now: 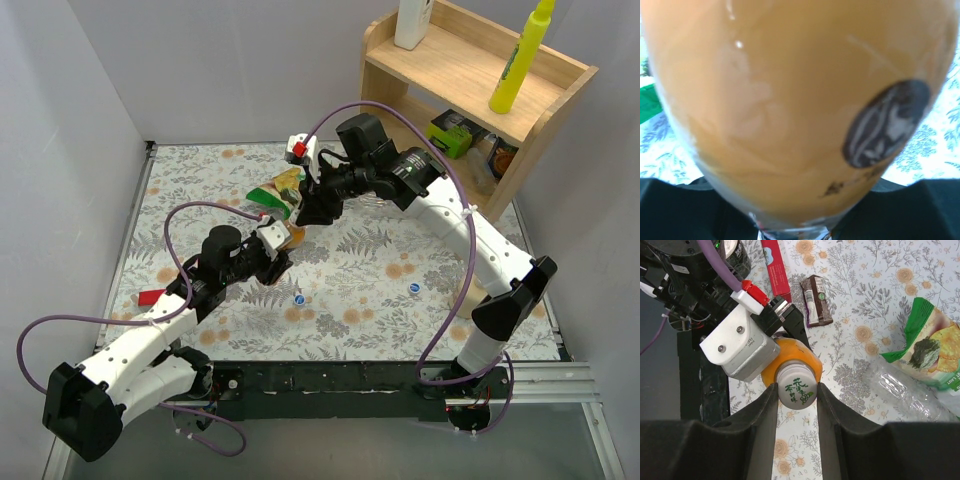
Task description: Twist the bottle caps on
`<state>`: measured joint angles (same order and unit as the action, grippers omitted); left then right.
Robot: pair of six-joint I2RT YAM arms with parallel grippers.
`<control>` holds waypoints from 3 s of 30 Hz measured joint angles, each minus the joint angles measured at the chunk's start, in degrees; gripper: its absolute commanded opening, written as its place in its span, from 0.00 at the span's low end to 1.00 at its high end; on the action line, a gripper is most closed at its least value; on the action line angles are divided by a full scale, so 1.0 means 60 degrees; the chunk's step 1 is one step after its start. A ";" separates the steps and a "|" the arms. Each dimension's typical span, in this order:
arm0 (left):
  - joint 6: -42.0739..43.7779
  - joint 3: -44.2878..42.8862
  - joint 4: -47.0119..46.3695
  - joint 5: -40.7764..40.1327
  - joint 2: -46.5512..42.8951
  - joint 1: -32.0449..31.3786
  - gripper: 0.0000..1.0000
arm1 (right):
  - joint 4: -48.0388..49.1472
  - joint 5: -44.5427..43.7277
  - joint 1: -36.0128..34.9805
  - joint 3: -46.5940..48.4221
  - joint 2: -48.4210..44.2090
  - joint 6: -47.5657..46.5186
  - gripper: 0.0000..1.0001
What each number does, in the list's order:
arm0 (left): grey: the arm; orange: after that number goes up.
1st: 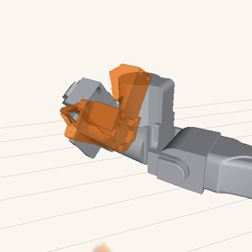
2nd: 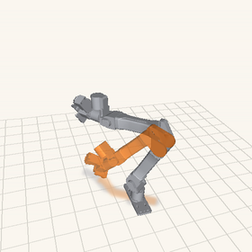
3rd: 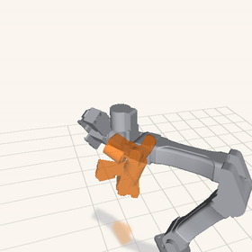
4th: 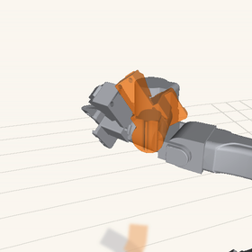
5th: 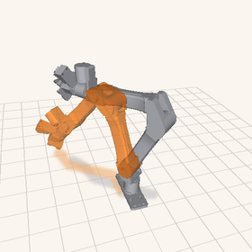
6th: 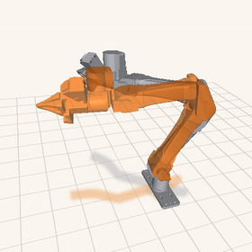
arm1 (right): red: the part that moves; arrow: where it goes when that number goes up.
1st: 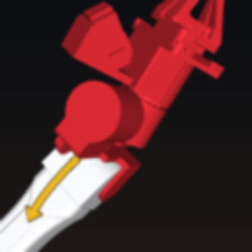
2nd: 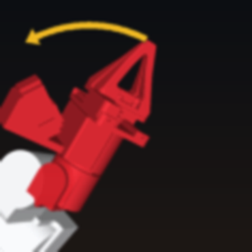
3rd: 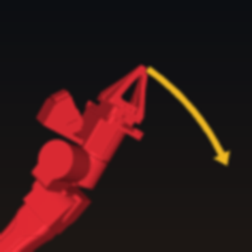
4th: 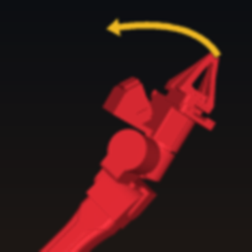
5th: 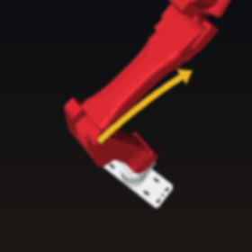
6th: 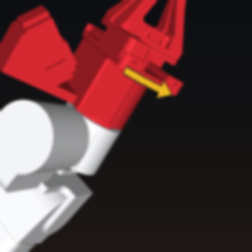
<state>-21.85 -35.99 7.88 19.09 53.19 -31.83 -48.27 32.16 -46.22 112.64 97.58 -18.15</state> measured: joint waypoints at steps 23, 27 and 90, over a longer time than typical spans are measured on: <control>0.0419 0.0106 -0.0106 -0.1508 0.0317 -0.0237 0.00 | 0.0233 -0.0994 0.0058 -0.0423 0.0109 0.1643 0.20; 0.0404 0.0226 -0.0120 -0.1512 0.0317 -0.0237 0.00 | 0.0211 -0.1005 0.0055 -0.0415 0.0215 0.1654 0.25; 0.3865 -0.1049 0.2688 0.2412 0.1268 -0.0357 0.00 | -0.1712 0.0310 -0.0790 -0.3140 -0.3027 -0.8094 0.65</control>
<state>1.34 -42.28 24.01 33.56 60.80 -33.98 -58.54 34.02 -50.96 93.80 79.42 -66.72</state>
